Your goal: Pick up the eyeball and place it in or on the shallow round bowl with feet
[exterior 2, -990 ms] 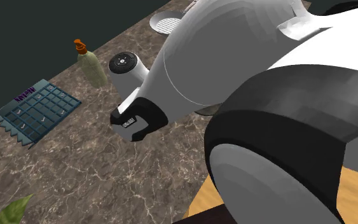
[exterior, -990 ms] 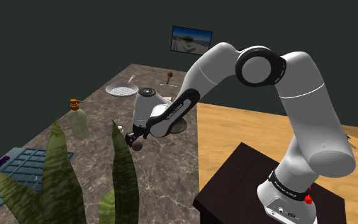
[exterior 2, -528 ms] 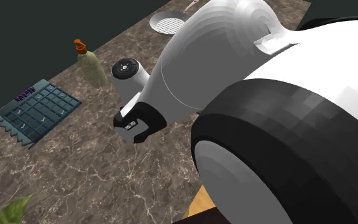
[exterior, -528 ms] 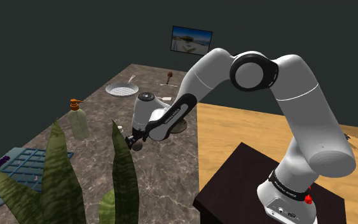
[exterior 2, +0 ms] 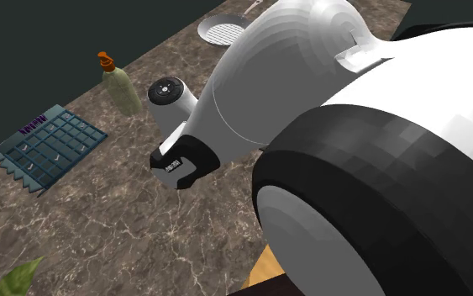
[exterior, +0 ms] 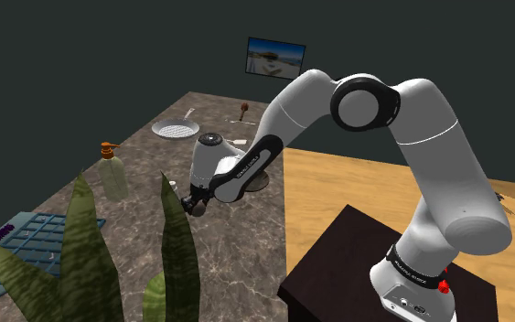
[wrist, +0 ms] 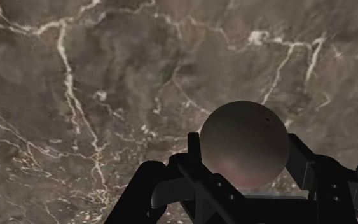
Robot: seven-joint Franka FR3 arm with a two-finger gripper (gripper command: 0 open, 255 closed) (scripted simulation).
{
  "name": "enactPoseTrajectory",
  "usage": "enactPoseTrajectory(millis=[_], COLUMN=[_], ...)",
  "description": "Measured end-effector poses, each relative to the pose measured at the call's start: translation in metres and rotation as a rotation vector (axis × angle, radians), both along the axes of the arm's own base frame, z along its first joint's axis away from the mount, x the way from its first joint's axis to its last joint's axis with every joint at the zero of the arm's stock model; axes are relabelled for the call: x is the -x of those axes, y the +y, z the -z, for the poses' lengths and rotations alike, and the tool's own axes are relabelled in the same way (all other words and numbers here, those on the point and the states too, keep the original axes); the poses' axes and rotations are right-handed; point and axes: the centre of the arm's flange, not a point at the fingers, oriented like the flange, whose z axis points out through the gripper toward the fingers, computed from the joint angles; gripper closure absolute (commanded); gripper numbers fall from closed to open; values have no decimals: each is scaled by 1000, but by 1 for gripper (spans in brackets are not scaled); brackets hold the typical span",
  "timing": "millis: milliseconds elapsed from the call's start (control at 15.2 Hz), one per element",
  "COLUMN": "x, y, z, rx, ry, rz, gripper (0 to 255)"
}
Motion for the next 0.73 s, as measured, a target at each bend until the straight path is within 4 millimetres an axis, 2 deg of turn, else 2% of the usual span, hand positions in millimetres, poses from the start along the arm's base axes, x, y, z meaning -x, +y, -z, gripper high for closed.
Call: enactPoseTrajectory(millis=[396, 726], x=[0, 0], y=[0, 2], z=[0, -21], rx=[0, 0], ry=[0, 0], rz=[0, 0], gripper=[255, 255])
